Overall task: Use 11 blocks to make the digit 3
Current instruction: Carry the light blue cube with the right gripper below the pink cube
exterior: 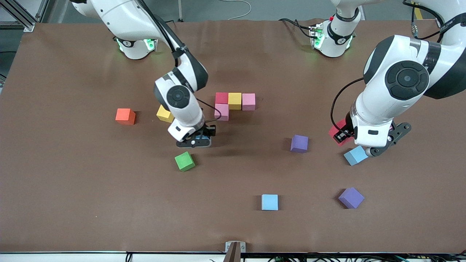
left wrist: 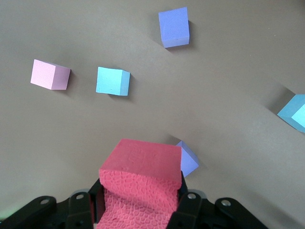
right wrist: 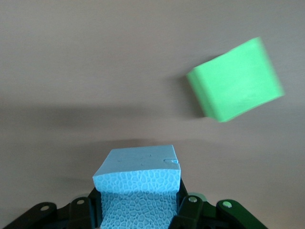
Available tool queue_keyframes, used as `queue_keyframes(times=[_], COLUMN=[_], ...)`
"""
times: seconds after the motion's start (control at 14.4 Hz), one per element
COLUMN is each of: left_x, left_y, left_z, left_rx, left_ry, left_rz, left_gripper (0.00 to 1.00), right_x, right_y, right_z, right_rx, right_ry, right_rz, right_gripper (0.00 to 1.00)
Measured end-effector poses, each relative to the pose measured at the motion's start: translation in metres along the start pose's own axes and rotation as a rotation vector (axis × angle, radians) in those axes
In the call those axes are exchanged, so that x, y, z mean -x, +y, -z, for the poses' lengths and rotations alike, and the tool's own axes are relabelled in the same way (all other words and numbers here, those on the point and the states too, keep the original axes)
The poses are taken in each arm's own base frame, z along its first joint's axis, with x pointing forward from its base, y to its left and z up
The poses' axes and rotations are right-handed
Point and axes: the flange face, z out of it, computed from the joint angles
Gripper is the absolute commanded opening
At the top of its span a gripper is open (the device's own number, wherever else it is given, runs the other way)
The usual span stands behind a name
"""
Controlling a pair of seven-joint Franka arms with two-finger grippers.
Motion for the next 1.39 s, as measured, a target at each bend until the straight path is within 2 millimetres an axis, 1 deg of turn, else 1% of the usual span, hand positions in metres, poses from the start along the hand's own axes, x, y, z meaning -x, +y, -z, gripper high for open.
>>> queue_keyframes(times=[0.14, 0.28, 0.55, 0.76, 0.97, 1.18, 1.39], left_x=[0.0, 0.0, 0.0, 0.0, 0.0, 0.0, 0.0], left_y=[0.0, 0.0, 0.0, 0.0, 0.0, 0.0, 0.0], left_z=[0.0, 0.0, 0.0, 0.0, 0.0, 0.0, 0.0], left_rx=[0.0, 0.0, 0.0, 0.0, 0.0, 0.0, 0.0], left_ry=[0.0, 0.0, 0.0, 0.0, 0.0, 0.0, 0.0], left_rz=[0.0, 0.0, 0.0, 0.0, 0.0, 0.0, 0.0], left_gripper=[0.31, 0.31, 0.31, 0.31, 0.31, 0.31, 0.31], right_x=[0.003, 0.012, 0.031, 0.037, 0.043, 0.045, 0.052], right_y=[-0.015, -0.027, -0.049, -0.051, -0.045, -0.045, -0.054], right_z=[-0.014, -0.024, -0.031, -0.038, -0.049, -0.05, -0.05], right_rx=[-0.011, -0.012, -0.007, 0.004, 0.023, 0.026, 0.025], right_ry=[-0.017, -0.032, -0.043, -0.057, -0.077, -0.079, -0.077], right_rz=[0.002, 0.013, 0.006, -0.01, -0.036, -0.063, -0.071], right_gripper=[0.0, 0.0, 0.0, 0.01, 0.01, 0.01, 0.01])
